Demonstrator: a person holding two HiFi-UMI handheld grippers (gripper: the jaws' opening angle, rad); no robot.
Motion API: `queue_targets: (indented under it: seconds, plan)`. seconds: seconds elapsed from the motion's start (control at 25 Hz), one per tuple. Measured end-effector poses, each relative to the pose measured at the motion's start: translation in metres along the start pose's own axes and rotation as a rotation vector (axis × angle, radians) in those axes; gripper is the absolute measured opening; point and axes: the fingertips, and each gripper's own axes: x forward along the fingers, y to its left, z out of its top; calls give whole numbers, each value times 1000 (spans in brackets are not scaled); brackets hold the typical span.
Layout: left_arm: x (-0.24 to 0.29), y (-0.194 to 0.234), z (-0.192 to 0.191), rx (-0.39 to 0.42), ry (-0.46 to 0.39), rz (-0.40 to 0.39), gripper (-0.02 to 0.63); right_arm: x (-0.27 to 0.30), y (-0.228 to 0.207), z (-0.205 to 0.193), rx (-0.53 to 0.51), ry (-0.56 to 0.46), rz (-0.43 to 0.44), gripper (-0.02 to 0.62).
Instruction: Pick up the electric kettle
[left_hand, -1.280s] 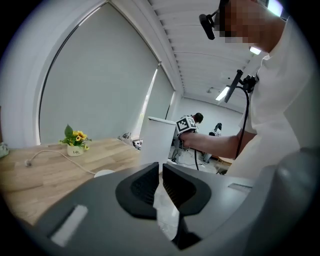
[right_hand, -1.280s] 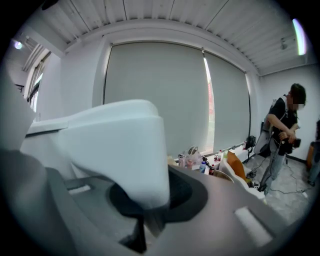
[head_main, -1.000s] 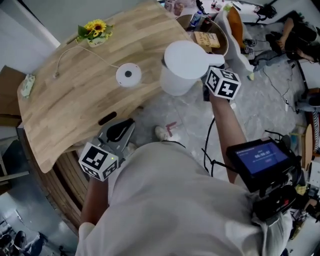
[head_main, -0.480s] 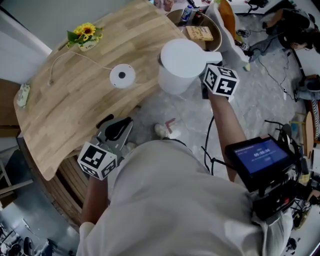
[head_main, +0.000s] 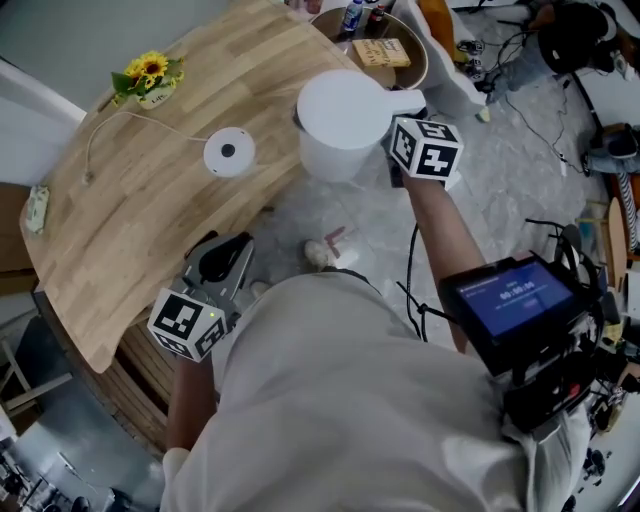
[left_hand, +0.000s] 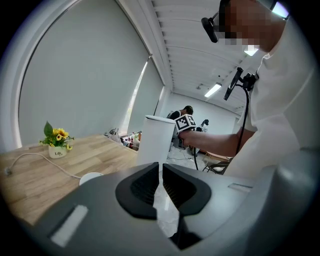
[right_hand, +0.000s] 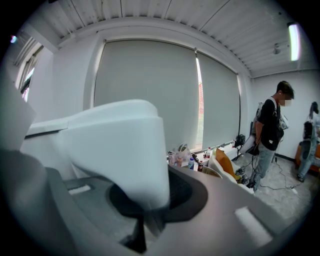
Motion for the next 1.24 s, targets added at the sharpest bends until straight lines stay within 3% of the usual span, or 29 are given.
queue_targets:
  seconds: [1.24]
  plan:
    - [7,-1,3,-3,8,15,32,7,7,1,-22,6,30,48]
